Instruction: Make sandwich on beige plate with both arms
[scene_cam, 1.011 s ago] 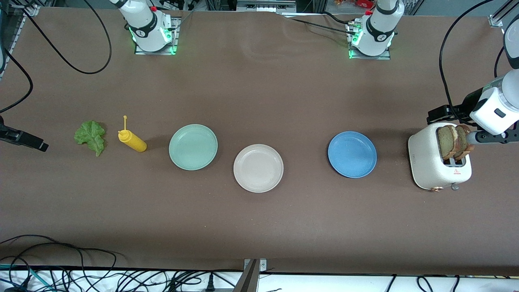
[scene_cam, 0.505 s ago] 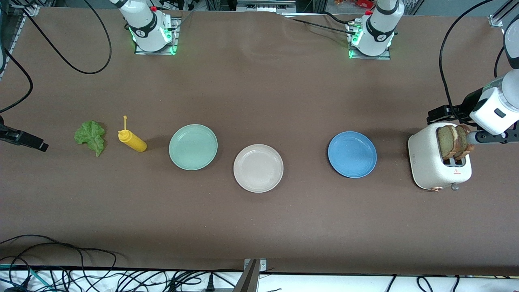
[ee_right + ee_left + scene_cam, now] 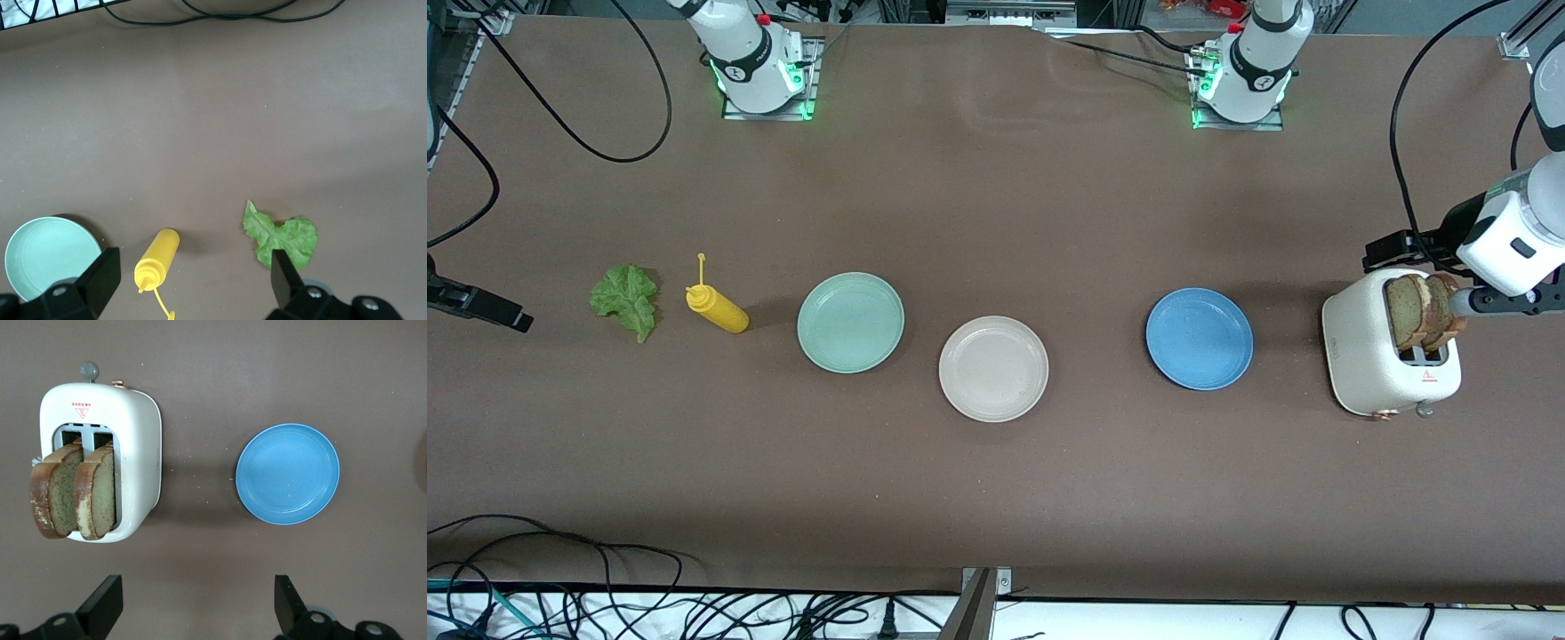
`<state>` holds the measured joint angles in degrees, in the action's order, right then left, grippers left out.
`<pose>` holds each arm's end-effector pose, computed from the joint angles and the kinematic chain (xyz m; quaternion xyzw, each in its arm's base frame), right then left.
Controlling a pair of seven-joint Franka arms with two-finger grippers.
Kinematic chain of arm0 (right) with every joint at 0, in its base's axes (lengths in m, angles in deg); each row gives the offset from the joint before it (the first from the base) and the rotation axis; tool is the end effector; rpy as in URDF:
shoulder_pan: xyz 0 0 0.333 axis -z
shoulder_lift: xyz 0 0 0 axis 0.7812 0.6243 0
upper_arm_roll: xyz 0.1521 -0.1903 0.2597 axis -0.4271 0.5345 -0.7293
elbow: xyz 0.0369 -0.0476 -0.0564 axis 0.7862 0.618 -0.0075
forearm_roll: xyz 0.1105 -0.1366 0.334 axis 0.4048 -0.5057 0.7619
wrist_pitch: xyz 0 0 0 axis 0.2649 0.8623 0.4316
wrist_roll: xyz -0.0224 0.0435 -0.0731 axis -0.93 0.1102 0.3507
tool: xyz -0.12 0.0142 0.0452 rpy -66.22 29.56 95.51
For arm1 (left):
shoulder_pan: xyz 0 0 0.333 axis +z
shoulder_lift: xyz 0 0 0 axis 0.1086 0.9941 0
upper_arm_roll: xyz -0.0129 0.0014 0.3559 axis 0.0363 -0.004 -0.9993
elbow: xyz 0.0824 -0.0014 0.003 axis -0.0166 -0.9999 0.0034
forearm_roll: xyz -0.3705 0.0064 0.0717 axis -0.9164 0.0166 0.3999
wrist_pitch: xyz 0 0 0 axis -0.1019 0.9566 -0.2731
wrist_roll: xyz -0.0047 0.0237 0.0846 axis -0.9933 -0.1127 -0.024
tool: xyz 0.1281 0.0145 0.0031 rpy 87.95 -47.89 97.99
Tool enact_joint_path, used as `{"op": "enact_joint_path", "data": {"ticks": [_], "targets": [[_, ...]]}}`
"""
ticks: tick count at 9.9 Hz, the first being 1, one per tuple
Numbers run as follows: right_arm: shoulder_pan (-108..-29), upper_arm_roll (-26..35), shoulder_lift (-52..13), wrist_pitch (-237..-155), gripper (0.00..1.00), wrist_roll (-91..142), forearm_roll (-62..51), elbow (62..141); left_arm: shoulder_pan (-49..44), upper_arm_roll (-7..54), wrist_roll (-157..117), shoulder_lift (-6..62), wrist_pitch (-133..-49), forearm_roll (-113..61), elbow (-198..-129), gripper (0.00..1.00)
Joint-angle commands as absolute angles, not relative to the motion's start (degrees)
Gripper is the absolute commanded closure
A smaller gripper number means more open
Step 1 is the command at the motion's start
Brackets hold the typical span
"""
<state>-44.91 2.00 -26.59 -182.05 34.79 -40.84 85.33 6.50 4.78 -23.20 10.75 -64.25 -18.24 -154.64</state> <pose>0.6436 -0.0958 0.5490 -0.9930 0.1156 -0.0217 0.0064 0.5792 0.0049 0.5560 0.9965 0.0339 -0.0761 0.0076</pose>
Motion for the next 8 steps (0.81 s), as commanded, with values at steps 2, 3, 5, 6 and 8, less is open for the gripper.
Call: {"op": "enact_joint_path", "data": {"ticks": [2, 3, 5, 6, 8], "targets": [[-44.96, 1.83, -27.26, -182.63, 0.0, 35.16, -41.22, 86.21, 6.93, 5.2, -24.39, 11.23, -63.74, -17.3, -153.55, 0.0], [-44.87, 1.83, -27.35, -182.63, 0.0, 34.81, -41.13, 86.29, 6.93, 5.2, -24.39, 11.23, -63.74, -17.3, -153.55, 0.0], [-44.78, 1.83, -27.0, -182.63, 0.0, 34.9, -41.13, 86.29, 6.94, 5.2, -24.31, 11.24, -63.74, -17.3, -153.55, 0.0], [-44.69, 1.83, -26.91, -182.63, 0.0, 34.9, -41.13, 86.29, 6.93, 5.2, -24.31, 11.32, -63.74, -17.3, -153.55, 0.0], [-44.69, 1.83, -26.91, -182.63, 0.0, 34.9, -41.04, 86.29, 6.93, 5.2, -24.31, 11.32, -63.74, -17.3, -153.55, 0.0]]}}
